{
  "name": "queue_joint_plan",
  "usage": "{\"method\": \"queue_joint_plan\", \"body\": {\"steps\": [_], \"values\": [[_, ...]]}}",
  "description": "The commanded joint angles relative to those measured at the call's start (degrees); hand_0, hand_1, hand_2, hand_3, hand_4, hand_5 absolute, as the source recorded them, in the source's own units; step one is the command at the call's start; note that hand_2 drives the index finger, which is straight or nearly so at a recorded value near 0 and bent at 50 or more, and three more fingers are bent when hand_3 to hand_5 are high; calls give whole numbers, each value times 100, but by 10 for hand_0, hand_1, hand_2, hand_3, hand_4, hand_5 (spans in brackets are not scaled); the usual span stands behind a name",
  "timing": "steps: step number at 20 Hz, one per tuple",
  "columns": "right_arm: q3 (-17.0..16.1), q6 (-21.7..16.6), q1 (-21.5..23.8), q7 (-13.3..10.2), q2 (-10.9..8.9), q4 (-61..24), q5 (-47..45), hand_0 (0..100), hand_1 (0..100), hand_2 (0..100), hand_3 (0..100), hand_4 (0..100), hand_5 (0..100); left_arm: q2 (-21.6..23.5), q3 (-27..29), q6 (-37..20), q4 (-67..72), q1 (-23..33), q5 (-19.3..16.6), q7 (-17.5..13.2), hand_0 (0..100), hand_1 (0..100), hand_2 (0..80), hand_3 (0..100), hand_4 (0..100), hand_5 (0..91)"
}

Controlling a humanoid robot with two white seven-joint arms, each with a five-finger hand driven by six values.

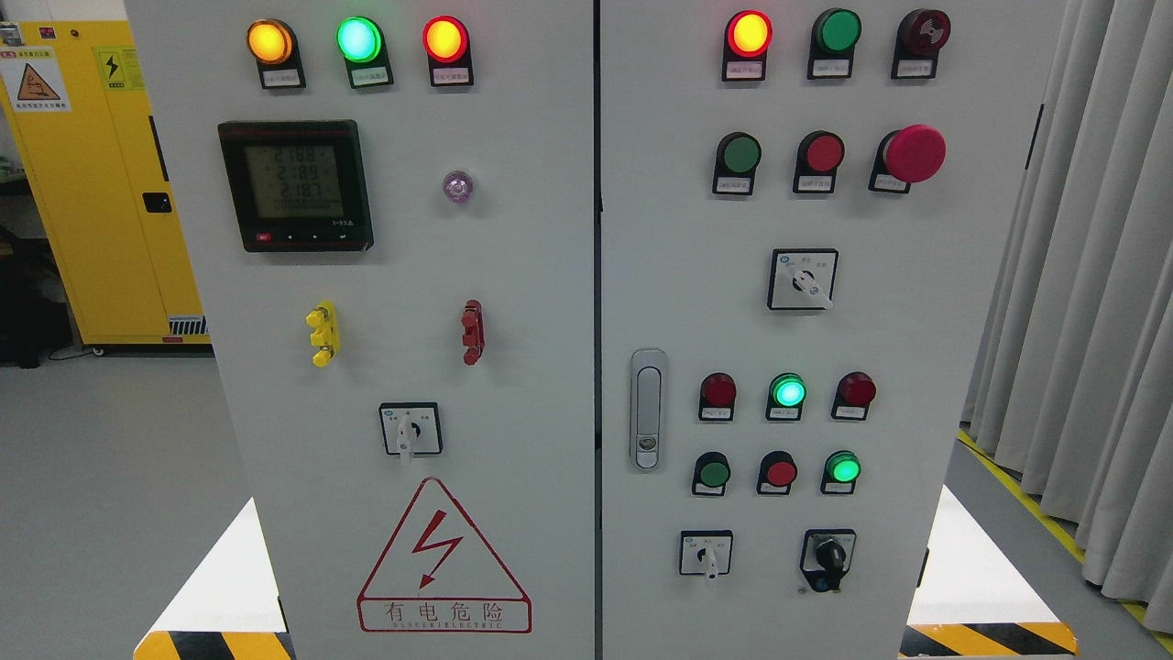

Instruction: Turn on light switch 1

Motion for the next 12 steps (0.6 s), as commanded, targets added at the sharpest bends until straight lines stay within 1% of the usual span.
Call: {"method": "queue_joint_plan", "body": {"steps": [1,6,10,12], "values": [[0,4,1,-4,0,0,-167,0,500,40,0,0,0,4,0,-8,1,0,1,8,256,204,0,0,0,0],[0,4,1,5,0,0,-167,0,500,40,0,0,0,22,35,-16,-25,0,10,8,257,204,0,0,0,0],[0,4,1,5,0,0,-167,0,500,40,0,0,0,75,79,-34,-270,-17,-25,201,255,207,0,0,0,0],[0,4,1,-4,0,0,-167,0,500,40,0,0,0,162,88,-43,-455,-35,-8,210,252,213,0,0,0,0]]}}
